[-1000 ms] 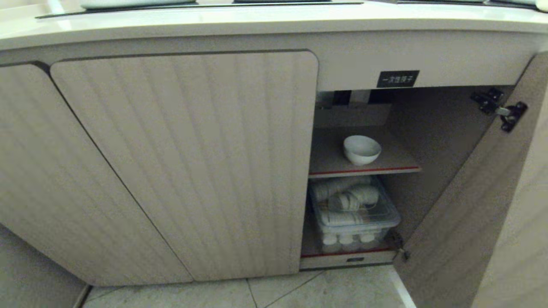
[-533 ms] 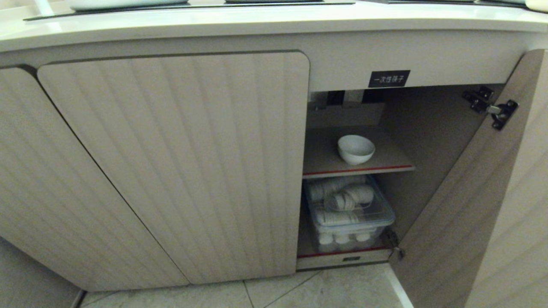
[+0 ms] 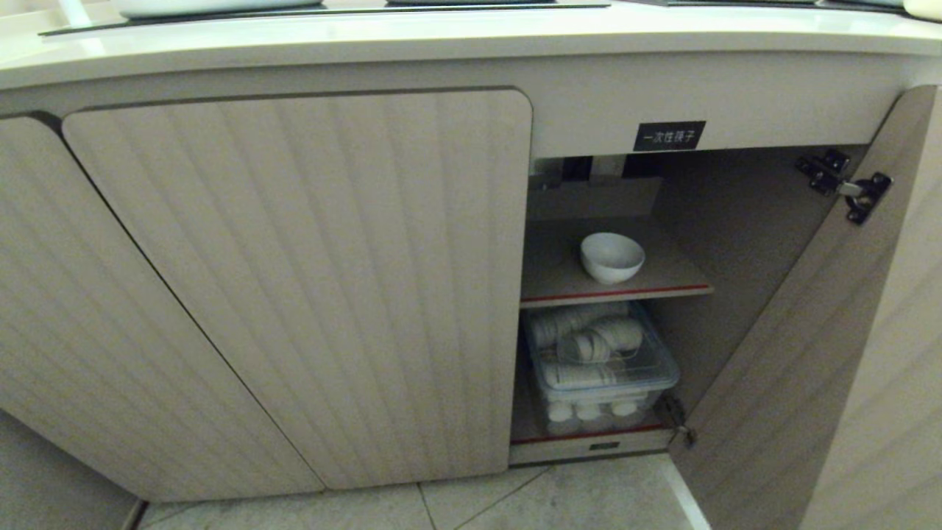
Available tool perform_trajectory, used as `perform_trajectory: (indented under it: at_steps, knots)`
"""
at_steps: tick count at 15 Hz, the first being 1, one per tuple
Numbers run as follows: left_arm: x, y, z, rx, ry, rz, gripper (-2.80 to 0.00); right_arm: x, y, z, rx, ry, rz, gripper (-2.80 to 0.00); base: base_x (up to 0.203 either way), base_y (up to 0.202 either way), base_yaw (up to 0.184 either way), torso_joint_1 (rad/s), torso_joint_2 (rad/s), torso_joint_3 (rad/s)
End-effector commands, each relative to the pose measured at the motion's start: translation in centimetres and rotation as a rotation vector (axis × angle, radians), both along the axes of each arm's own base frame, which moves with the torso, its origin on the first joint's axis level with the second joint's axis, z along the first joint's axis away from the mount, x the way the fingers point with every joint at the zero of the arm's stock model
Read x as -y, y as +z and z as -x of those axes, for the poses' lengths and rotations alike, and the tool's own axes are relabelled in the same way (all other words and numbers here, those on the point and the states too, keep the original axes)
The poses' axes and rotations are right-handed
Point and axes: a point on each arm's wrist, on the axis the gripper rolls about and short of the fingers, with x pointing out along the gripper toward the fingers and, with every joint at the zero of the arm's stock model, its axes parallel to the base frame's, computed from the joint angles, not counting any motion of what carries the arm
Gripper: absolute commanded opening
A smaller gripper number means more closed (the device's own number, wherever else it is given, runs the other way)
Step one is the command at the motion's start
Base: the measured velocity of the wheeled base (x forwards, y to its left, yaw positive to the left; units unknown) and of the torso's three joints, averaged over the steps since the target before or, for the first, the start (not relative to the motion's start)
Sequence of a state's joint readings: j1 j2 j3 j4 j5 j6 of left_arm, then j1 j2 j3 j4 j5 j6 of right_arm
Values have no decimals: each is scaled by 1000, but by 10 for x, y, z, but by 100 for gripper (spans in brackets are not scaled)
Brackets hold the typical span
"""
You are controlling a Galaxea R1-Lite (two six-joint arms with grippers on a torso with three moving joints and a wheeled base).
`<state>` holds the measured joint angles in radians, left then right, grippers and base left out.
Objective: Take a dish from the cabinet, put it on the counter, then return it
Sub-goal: Take the bowl from the cabinet
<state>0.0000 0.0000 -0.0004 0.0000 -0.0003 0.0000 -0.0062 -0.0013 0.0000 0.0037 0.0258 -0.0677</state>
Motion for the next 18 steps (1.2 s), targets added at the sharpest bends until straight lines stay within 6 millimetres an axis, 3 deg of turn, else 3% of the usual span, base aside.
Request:
perform_trajectory:
  at_steps: [1, 6, 9, 13, 18]
  knots:
    - [0, 0, 0, 0, 0, 0, -280, 0, 0, 0, -2, 2, 1, -280, 0, 0, 0, 0, 0, 0]
    - [0, 0, 0, 0, 0, 0, -280, 0, 0, 0, -18, 8, 18, -280, 0, 0, 0, 0, 0, 0]
    - [0, 0, 0, 1, 0, 0, -280, 0, 3, -9, -120, 12, 33, -280, 0, 0, 0, 0, 0, 0]
    - [0, 0, 0, 0, 0, 0, -280, -2, 23, -34, -265, 106, 43, -280, 0, 0, 0, 0, 0, 0]
    - [0, 0, 0, 1, 0, 0, -280, -6, 38, -82, -401, 230, 59, -280, 0, 0, 0, 0, 0, 0]
